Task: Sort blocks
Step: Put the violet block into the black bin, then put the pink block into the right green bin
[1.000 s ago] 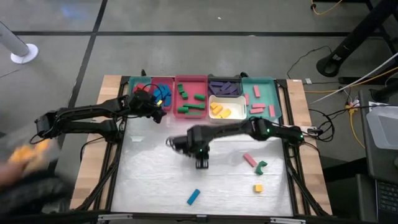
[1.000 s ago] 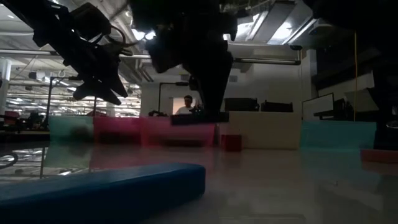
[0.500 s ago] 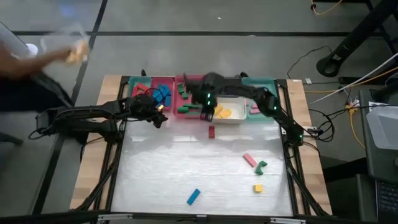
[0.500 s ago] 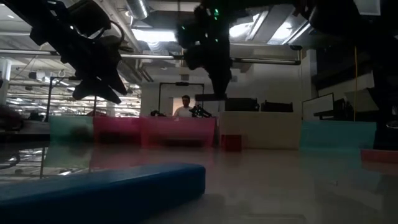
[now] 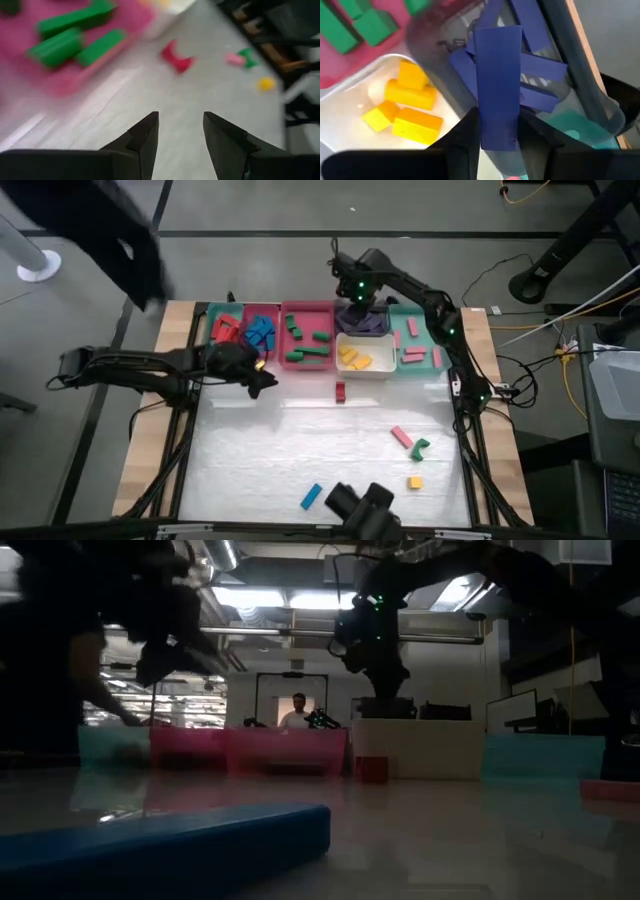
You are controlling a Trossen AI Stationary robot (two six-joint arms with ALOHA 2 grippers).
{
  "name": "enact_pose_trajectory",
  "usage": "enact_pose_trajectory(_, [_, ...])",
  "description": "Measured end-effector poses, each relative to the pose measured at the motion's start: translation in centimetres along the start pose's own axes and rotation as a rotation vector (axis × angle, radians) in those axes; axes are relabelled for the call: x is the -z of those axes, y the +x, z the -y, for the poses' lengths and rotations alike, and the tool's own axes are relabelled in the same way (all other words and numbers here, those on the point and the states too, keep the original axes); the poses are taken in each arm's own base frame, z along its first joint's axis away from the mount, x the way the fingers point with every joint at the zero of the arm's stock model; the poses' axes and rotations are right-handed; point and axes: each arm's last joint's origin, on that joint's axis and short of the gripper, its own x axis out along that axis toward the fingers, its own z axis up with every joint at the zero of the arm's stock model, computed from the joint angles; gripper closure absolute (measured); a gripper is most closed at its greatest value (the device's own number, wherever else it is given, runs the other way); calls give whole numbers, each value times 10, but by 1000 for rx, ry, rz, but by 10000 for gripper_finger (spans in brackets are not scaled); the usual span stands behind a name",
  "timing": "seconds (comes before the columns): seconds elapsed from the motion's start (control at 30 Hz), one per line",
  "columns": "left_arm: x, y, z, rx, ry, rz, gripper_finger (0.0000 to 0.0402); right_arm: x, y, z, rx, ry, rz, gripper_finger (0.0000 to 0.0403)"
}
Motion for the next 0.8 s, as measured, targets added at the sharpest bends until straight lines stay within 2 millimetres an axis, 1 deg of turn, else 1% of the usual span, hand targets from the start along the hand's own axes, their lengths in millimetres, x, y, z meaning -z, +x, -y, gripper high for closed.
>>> enact_pose_trajectory(0.13, [-3, -1, 22, 158, 62, 86, 259, 2, 3, 14, -2, 30, -14, 283])
enact_pose_trajectory(0.23, [0, -3, 39, 271, 141, 124, 259, 4, 6, 19, 13, 18, -28, 258])
enact_pose_trajectory(0.33, [7, -4, 55, 361, 204, 140, 259, 4, 6, 21, 65, 15, -36, 226])
enact_pose_trajectory(0.47, [17, 3, 70, 392, 238, 172, 259, 4, 6, 22, 149, 14, -49, 189])
enact_pose_trajectory(0.57, [25, 13, 77, 366, 236, 194, 259, 4, 4, 22, 148, 15, -45, 176])
enact_pose_trajectory(0.67, [33, 27, 81, 335, 236, 204, 259, 8, -7, 17, 109, 16, -13, 177])
enact_pose_trajectory(0.8, [41, 46, 83, 322, 207, 214, 259, 16, -32, 4, 34, 44, 60, 191])
